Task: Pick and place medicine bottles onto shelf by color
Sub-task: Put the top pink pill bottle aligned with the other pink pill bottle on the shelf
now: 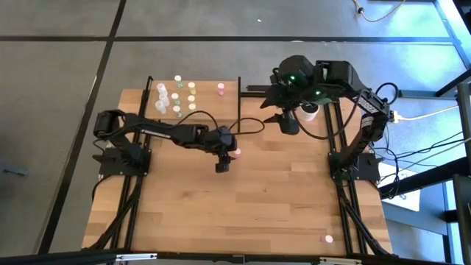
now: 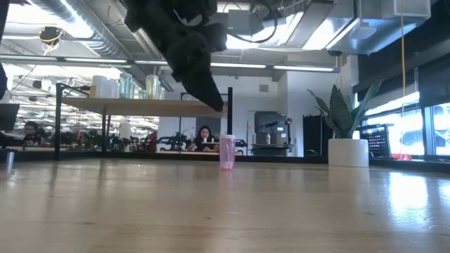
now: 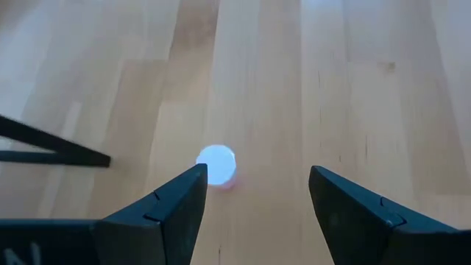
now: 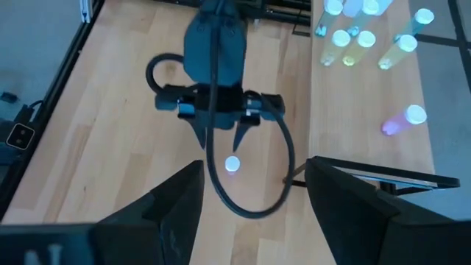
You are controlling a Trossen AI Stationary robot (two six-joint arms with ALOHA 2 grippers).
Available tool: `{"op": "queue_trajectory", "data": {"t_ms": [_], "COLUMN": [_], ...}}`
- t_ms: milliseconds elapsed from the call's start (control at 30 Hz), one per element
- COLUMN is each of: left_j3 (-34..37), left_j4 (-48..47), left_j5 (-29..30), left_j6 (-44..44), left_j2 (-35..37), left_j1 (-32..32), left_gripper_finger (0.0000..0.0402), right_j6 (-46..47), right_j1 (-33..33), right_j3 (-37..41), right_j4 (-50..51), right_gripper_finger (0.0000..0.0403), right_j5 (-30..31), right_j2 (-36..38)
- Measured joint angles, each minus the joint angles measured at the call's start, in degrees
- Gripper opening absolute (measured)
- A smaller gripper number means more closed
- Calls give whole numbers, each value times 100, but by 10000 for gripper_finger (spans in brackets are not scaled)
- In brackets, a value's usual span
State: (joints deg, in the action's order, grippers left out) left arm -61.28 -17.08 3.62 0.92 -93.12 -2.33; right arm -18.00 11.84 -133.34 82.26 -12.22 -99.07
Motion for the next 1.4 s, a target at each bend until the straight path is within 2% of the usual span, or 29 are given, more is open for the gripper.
{"op": "queue_trajectory", "data": {"t_ms": [200,733,1400], "left_j3": [0,0,2], "left_j4": [401,522,744], "left_j5": [-31,-16,-10], "left_j6": [-90,-166,-454], "left_j2": [-230,-888,-977], "left_j1": [-129,-282,-385], "left_gripper_finger": [232,232,229], "right_j6": [127,129,127], "right_j1": [0,-2,0], "right_j3": [0,0,-2], "right_j4": [-2,-11,-19], "right_gripper_finger": [239,239,239], "right_j5": [1,10,12], "right_j2": [0,-2,-4]}}
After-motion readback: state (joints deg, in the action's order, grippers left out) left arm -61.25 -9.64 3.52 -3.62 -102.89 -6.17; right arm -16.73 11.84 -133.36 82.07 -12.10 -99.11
